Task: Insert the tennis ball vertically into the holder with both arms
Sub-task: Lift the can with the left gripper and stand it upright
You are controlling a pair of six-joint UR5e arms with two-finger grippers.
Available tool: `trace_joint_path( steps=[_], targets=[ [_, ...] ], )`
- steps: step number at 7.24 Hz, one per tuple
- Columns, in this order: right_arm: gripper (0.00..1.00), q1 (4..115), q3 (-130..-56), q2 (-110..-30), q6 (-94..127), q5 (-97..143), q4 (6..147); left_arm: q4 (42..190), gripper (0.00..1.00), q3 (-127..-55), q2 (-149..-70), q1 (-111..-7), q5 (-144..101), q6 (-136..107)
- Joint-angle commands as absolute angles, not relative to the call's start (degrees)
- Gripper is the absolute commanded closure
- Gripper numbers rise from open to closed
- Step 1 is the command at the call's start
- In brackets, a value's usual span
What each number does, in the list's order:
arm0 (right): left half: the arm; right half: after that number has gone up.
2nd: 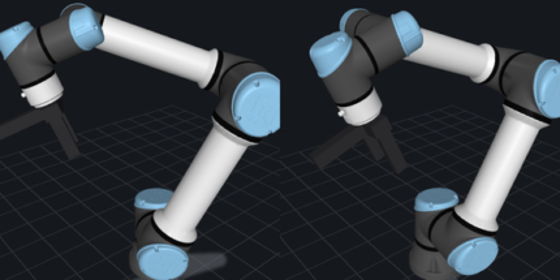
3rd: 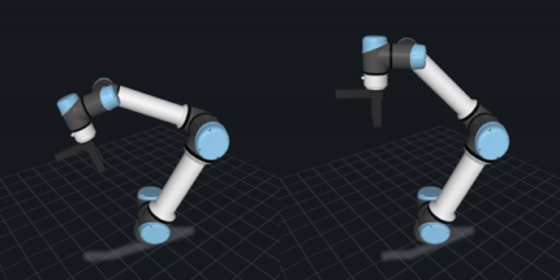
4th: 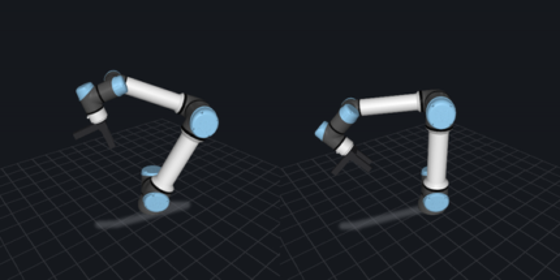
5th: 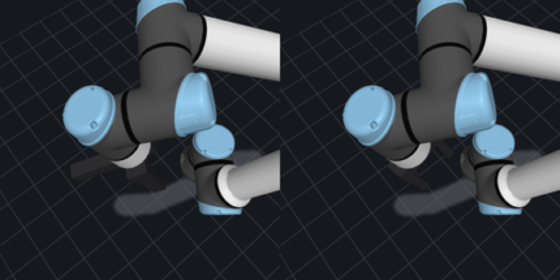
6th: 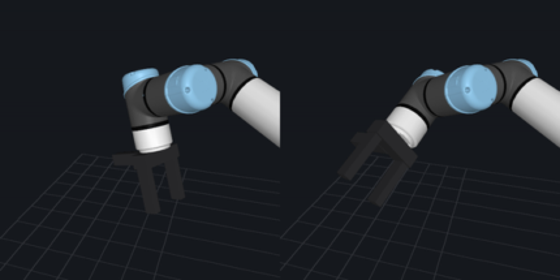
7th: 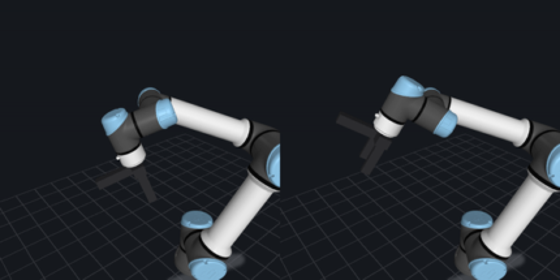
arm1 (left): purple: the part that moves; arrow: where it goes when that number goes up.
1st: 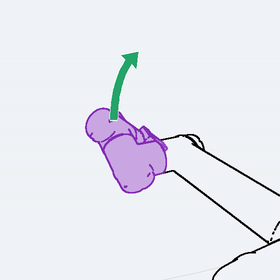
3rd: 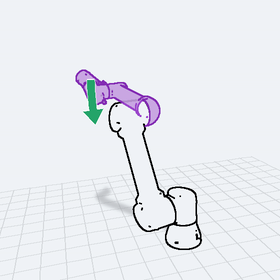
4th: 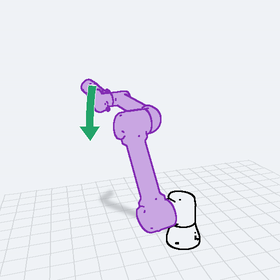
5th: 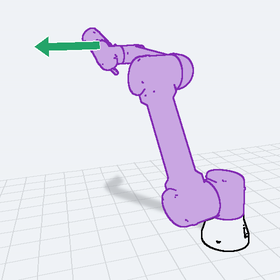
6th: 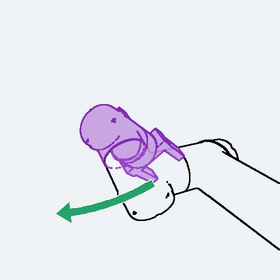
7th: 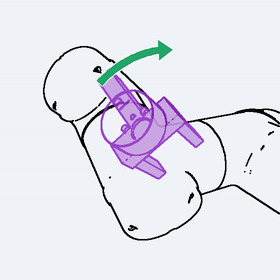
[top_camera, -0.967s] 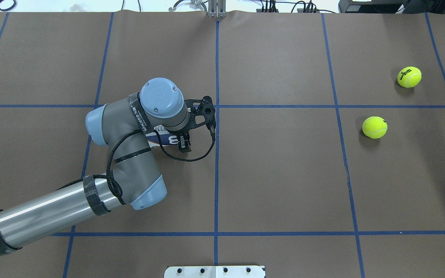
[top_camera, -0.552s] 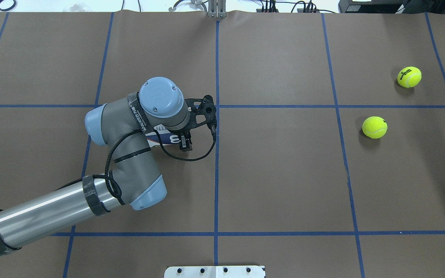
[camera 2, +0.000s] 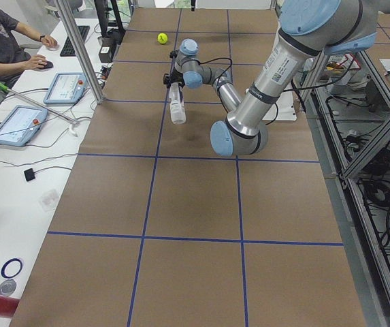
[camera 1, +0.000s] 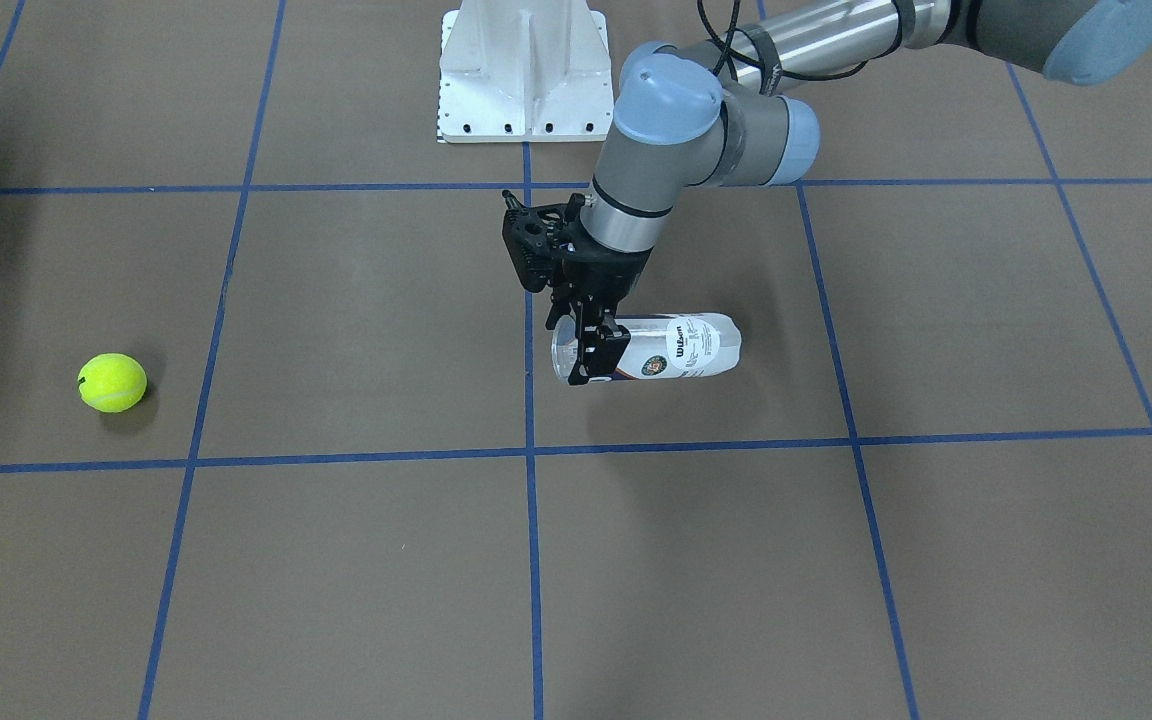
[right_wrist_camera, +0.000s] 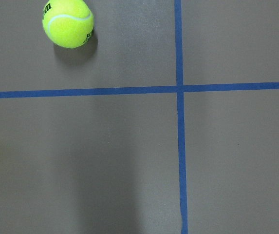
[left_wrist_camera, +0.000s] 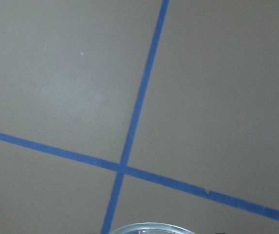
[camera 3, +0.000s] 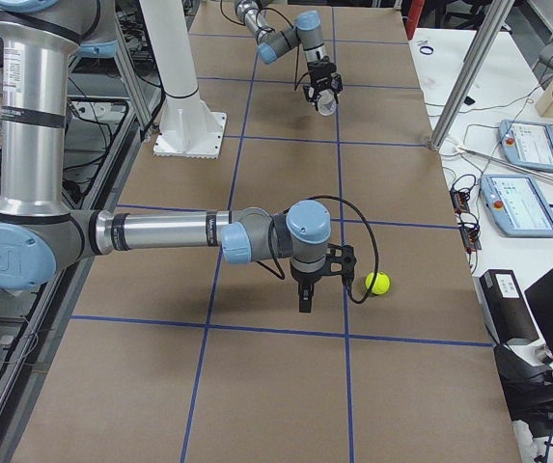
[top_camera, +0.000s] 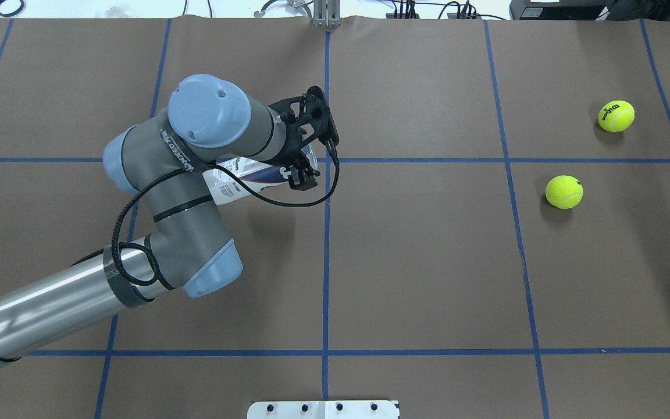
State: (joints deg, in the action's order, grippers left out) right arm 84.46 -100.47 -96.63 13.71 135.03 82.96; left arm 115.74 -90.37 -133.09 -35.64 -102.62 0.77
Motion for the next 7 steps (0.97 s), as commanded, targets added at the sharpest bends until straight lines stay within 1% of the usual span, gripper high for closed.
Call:
trace_joint_path(
  steps=[1,3,4,5,6,7],
  targets=[
    [0.01,84.5,-100.5,-96.5,13.7,135.0,82.9,123.5,0.18,-92.5,-133.2,-36.7,-102.3,-7.2],
    [0.0,84.4,-100.6,-96.4,14.3,135.0,82.8,136.9,0.18,-91.5,-133.1,-36.2,-95.0,-18.5],
    [0.0,84.4,-101.2,-96.2,15.5,135.0,82.4,143.7,0.18,-89.6,-133.2,-35.9,-91.3,-23.3],
    [0.0,84.2,-102.6,-96.0,15.5,135.7,82.4,155.6,0.18,-85.6,-132.5,-34.6,-86.5,-26.0],
    [0.0,83.9,-103.2,-95.8,15.4,137.3,82.4,170.1,0.18,-78.6,-132.7,-31.8,-79.7,-26.2],
    [0.0,83.3,-104.3,-95.8,15.0,137.5,82.4,179.6,0.18,-73.6,-133.0,-28.5,-72.8,-26.1]
  ],
)
